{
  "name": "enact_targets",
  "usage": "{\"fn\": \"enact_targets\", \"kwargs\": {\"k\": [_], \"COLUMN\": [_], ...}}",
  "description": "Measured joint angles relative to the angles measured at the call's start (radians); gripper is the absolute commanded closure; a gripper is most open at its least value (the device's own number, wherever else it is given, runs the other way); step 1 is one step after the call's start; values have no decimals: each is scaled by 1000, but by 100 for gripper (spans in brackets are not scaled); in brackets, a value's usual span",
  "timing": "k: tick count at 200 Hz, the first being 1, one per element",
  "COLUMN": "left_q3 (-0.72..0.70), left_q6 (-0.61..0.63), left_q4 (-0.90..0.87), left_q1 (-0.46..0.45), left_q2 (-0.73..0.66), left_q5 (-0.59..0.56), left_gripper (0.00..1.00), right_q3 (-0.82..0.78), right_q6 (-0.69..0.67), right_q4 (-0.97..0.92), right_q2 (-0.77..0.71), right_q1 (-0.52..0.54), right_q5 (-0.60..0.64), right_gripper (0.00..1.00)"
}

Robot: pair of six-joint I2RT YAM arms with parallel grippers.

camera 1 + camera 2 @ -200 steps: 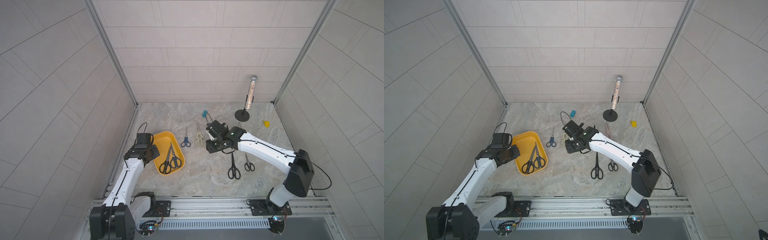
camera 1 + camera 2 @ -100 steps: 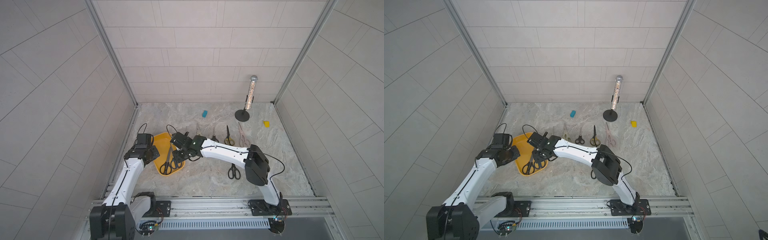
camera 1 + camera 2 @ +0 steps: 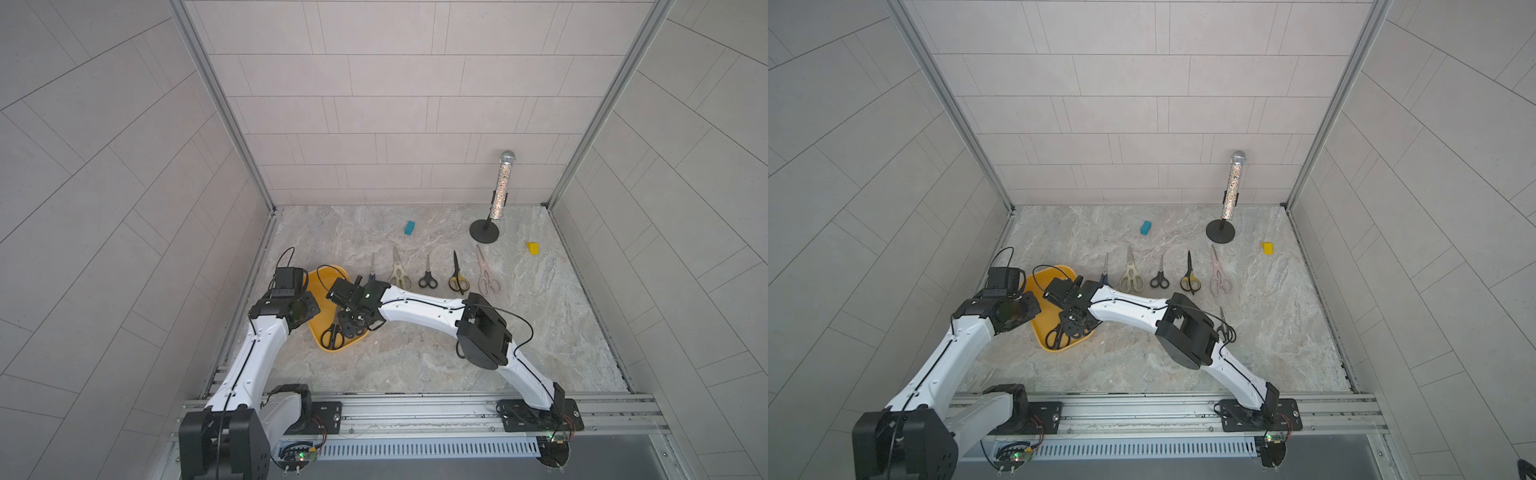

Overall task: Take the scissors out of the storage box
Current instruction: Pick up the scissors from the storage box.

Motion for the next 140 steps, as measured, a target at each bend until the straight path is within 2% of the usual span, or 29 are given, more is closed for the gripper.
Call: {"fn": "enact_targets", "kwargs": {"k": [51,140], "left_q3": [0,1], "left_q6": [-4,-6], "left_q4": [0,0], "left_q1": [-8,-31], "left_q2": [0,0], "left_q5": [-3,-10], "left_gripper": [100,100], "right_q3": [24,14], "right_q6": [19,48], "right_q4": [-18,43], "right_q2": [33,55], "right_q1": [0,0], "right_q5": [39,59], "right_gripper": [63,72]}}
